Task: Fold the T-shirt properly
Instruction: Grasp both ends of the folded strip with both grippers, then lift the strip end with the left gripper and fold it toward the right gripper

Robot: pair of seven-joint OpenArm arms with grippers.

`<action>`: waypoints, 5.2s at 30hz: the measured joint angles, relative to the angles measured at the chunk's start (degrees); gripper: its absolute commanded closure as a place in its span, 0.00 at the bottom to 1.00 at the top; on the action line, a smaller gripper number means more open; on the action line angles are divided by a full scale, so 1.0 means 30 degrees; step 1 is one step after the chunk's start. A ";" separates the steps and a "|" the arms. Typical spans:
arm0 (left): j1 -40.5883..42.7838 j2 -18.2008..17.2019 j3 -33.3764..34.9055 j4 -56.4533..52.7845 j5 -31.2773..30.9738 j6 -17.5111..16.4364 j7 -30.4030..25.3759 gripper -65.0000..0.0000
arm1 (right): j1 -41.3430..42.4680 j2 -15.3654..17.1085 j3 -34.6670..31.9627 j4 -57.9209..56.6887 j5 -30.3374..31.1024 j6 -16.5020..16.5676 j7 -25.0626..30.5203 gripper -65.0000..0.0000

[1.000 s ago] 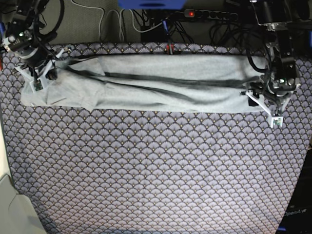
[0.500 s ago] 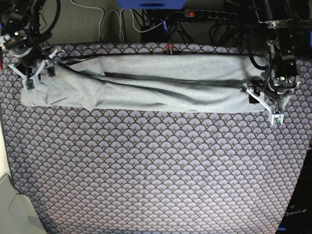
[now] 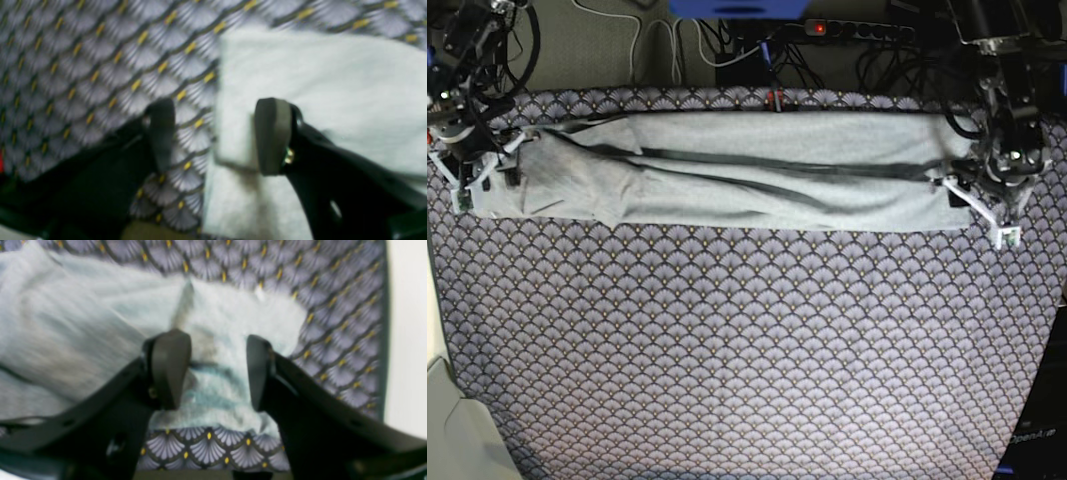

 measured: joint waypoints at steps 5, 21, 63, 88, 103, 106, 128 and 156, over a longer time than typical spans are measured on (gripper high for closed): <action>0.0044 0.0036 -0.0335 0.0007 -0.0036 -0.0015 0.0000 0.42 | 0.0546 0.0270 0.0029 -0.2346 -0.0080 -0.0058 -0.0189 0.52; -0.0379 0.1617 -0.0262 -0.0204 -0.0022 -0.0022 -0.0022 0.35 | 0.0707 0.0401 -0.0758 -0.2871 -0.0022 -0.0066 0.0284 0.52; -0.0437 0.0882 -0.0335 -0.1982 -0.0248 -0.0015 0.0036 0.35 | 0.1078 0.0561 -0.0809 -0.2965 -0.0022 -0.0058 0.0073 0.52; -0.0430 0.0998 -0.0219 -0.2004 -0.0947 -0.0313 -0.0153 0.99 | 0.1392 0.0554 -0.0809 -0.3002 -0.0029 -0.0058 -0.0007 0.52; -0.0984 0.2499 -0.0233 0.3694 0.0044 0.0146 0.0780 0.99 | 0.1392 0.0561 -0.0816 -0.3002 -0.0029 -0.0058 -0.0007 0.52; -0.0962 0.2688 0.0466 0.4065 0.0503 0.0299 0.1355 0.99 | 0.1392 0.0561 -0.0809 -0.3002 -0.0029 -0.0058 -0.0015 0.52; -0.1093 0.7519 1.0841 0.3796 0.7206 0.0386 0.1494 0.99 | 0.1392 0.0561 -0.0809 -0.2994 -0.0029 -0.0058 -0.0036 0.52; -0.0765 0.7490 1.8353 0.0801 0.2244 0.4357 -0.1479 0.99 | 0.1239 0.1683 -0.1523 -0.2987 -0.0029 -0.0058 -0.0073 0.52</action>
